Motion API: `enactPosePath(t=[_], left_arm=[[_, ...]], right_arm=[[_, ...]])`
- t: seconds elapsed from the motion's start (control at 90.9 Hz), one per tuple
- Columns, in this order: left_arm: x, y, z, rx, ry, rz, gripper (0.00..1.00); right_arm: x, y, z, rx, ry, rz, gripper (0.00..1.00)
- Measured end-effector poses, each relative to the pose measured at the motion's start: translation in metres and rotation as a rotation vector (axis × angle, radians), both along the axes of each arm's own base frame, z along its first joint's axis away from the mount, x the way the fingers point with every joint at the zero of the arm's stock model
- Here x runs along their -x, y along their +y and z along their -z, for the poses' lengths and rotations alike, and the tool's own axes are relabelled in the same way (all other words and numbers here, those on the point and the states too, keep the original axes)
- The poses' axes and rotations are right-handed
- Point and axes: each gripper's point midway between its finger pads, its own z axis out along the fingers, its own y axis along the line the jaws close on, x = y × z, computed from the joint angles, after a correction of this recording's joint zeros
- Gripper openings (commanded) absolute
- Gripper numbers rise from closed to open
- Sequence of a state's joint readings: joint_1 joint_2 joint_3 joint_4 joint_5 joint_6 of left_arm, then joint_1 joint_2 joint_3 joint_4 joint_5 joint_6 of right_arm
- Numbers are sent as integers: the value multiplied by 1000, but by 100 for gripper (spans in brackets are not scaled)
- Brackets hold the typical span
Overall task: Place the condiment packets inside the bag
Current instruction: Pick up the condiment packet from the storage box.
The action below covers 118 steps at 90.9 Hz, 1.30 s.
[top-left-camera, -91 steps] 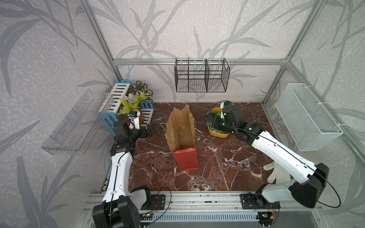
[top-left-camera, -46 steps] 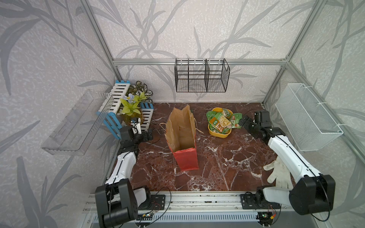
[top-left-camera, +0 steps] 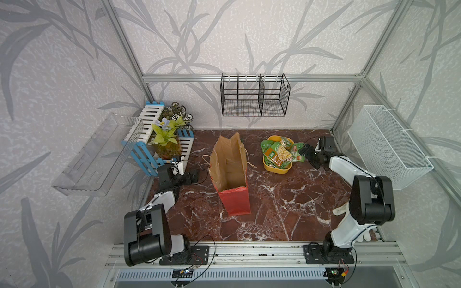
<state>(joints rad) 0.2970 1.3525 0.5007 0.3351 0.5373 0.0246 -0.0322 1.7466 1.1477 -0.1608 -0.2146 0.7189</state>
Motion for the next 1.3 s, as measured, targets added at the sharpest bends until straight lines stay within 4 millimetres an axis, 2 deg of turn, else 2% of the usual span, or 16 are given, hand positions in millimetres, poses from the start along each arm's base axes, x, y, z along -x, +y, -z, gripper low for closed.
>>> enactPosePath(t=[0.121, 0.308, 0.627, 0.891, 1.1, 1.297], left_arm=[[2, -3, -1, 5, -11, 13, 100], [1, -5, -4, 9, -23, 25, 100], [1, -5, -6, 8, -31, 29, 100], [0, -5, -9, 4, -44, 29, 100], [1, -5, -8, 3, -44, 28, 100], [1, -5, -9, 1, -45, 26, 100]], right_arm=[[-11, 7, 9, -23, -7, -41, 76], [-19, 15, 20, -50, -5, -86, 45], [-20, 17, 4, -49, -59, -103, 2], [-13, 14, -21, -30, -101, -89, 0], [-6, 18, -55, 4, -163, -99, 0], [6, 20, -79, 42, -189, -95, 0]])
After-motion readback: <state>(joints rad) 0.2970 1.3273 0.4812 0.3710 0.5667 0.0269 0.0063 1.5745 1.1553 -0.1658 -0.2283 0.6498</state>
